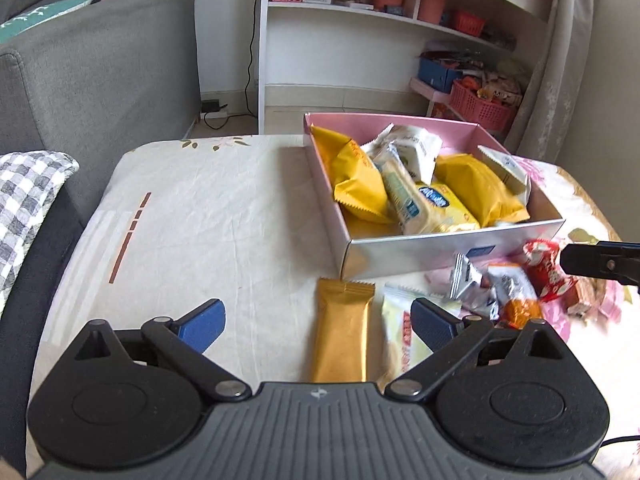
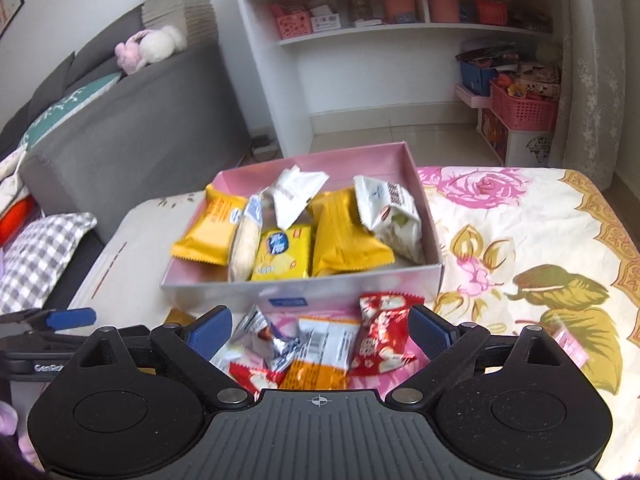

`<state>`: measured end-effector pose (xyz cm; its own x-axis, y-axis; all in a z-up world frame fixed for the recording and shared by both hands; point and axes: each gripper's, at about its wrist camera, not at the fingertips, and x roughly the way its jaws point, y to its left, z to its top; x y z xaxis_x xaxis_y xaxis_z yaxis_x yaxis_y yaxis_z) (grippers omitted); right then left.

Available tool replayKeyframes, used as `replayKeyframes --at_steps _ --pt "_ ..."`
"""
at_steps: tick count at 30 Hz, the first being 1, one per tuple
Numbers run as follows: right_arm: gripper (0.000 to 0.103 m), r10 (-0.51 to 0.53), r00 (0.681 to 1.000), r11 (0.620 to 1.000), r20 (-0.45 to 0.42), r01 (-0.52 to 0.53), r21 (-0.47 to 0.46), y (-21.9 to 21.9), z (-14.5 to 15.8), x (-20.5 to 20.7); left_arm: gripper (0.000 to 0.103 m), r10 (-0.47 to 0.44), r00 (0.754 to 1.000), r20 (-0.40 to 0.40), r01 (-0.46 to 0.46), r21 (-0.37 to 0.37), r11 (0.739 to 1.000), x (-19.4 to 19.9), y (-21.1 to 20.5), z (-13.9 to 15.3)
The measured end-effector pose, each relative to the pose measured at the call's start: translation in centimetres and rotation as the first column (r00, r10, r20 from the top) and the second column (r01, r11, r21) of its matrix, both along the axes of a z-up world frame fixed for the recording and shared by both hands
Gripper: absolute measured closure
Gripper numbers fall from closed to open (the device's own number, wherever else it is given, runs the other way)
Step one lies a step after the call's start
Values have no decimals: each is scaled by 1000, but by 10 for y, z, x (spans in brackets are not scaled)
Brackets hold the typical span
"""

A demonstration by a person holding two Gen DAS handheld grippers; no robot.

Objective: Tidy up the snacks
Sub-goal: 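Withdraw both tools from the box toward the remaining snacks, then grasp gold bar pack with left tool while right tool approaches white cream pack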

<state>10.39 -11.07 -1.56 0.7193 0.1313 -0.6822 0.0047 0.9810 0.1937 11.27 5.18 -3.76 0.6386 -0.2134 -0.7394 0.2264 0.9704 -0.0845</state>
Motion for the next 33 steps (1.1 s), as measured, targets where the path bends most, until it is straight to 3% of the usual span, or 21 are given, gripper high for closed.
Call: replayKeyframes --at_steps 5,13,18,22,23,25,28,30,33 --pt "7 69 997 998 -26 -69 -12 17 -15 -12 16 -52 999 -5 51 -39 998 -3 12 -8" --pt "7 239 971 965 12 -236 -116 57 -32 -24 46 -134 990 -40 132 -58 990 -3 11 -23" --pt "10 246 969 962 25 -241 -125 68 -39 -21 55 -157 986 -50 156 -26 987 -1 3 -27" --pt "22 223 973 973 67 -218 -73 66 -31 -17 75 -147 988 -45 148 18 989 1 1 -26" --pt "25 222 972 974 74 -218 -58 67 -29 -15 76 -147 988 -42 149 30 988 1 1 -25" --pt "42 226 971 974 82 -225 -24 69 -24 -12 76 -140 989 -39 142 48 989 1 5 -24" --pt "55 237 970 969 56 -240 51 75 -24 -3 76 -126 991 -35 128 53 990 2 14 -24" --pt "56 246 969 965 27 -247 85 81 -28 1 76 -121 992 -36 123 41 992 3 22 -24" --pt "53 254 967 966 -26 -253 53 95 -35 4 72 -121 992 -24 122 42 992 0 27 -25"
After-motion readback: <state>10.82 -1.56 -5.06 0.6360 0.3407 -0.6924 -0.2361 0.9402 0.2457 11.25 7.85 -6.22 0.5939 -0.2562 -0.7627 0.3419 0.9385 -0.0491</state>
